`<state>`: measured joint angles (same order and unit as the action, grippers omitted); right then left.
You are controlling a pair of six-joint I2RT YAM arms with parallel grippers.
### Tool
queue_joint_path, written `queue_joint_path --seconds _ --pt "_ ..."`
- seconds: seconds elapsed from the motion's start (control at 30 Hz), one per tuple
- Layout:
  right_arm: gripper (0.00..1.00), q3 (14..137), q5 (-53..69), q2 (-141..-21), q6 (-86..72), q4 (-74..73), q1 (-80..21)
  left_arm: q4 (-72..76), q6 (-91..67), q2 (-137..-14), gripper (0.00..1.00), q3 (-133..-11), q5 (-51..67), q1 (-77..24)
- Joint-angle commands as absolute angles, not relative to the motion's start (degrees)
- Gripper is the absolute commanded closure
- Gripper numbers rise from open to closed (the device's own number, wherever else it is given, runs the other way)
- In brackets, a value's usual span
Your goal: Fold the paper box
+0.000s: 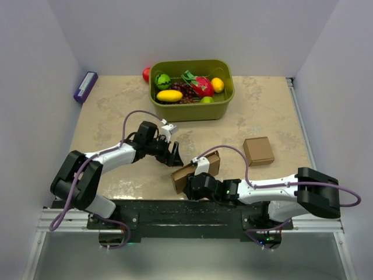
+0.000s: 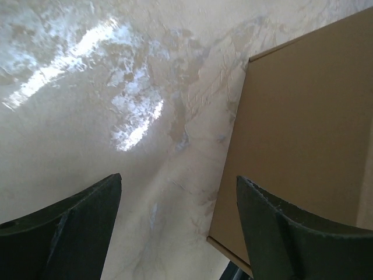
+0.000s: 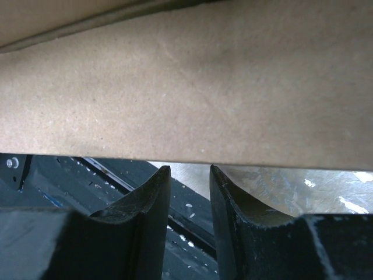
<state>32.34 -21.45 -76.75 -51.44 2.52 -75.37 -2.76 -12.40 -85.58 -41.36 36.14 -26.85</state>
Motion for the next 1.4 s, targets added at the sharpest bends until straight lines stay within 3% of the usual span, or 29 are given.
queue_joint_path --seconds 0.0,0.5,1.1,1.2,1.37 --pt "0.63 33.3 -24.9 -75.9 -52.0 3.6 -75.6 -3.5 -10.9 -86.7 0.17 -45.2 39.4 -27.8" --pt "0.64 35.6 -32.2 -79.5 -48.3 10.9 -75.7 -4.9 -8.7 -91.0 0.17 -51.1 43.5 -29.8" --pt "0.65 41.0 -36.2 -86.8 -41.5 16.7 -73.6 -8.5 -6.2 -96.2 0.18 -60.5 38.3 -29.0" --pt "0.61 40.8 -33.6 -84.2 -38.7 17.0 -73.5 -6.7 -7.9 -93.3 0.17 -60.6 37.0 -26.6" --pt "0.40 42.4 -26.8 -80.9 -35.9 12.5 -73.7 -3.5 -11.0 -87.6 0.15 -61.4 31.1 -21.6"
